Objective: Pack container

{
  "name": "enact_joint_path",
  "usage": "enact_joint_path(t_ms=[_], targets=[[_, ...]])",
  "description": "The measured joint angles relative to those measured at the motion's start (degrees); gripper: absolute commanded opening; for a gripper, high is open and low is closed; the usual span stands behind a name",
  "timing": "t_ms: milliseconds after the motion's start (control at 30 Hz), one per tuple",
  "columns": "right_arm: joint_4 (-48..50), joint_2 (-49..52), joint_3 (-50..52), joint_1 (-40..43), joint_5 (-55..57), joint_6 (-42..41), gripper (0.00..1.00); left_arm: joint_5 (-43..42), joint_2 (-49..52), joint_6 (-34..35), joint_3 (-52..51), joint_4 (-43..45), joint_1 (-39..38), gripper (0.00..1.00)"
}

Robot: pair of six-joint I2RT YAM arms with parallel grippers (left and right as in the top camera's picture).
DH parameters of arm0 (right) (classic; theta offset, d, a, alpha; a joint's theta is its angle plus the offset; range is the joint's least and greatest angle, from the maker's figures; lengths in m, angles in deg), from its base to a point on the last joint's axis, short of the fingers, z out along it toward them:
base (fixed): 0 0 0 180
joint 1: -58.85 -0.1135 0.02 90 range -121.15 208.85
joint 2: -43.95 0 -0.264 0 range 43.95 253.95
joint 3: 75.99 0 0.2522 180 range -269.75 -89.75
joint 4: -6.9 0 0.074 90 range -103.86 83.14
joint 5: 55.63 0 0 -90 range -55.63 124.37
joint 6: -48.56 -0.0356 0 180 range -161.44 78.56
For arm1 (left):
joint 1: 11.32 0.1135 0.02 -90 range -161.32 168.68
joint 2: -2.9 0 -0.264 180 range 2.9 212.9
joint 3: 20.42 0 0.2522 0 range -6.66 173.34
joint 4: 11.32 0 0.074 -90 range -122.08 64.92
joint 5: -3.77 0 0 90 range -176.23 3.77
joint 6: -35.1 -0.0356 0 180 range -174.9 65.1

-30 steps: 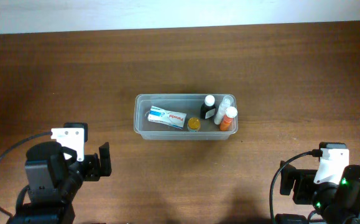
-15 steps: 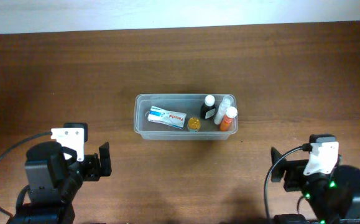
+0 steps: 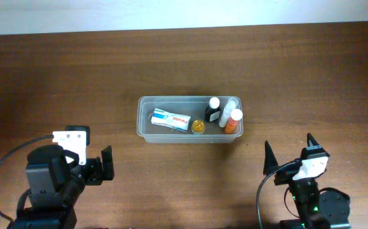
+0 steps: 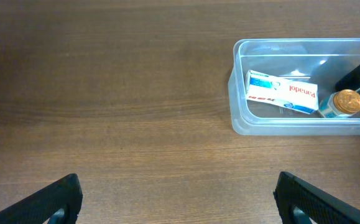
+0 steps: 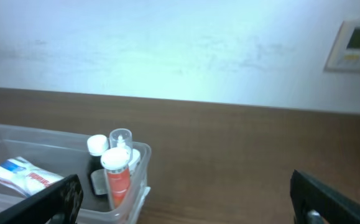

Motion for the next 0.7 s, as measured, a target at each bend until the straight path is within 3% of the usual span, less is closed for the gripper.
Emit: enact_joint_path(t_ms=[333,700], targets=[[3.30,-1.75,11.21,0.00,0.00,5.88,0.98,-0.02,0.00,0.00,0.00,0.00,0.00,0.99],[3.76,-1.75,11.56,-0.02,0.02,5.55,0.98,0.00,0.00,0.00,-0.02,0.00,0.00,0.99]])
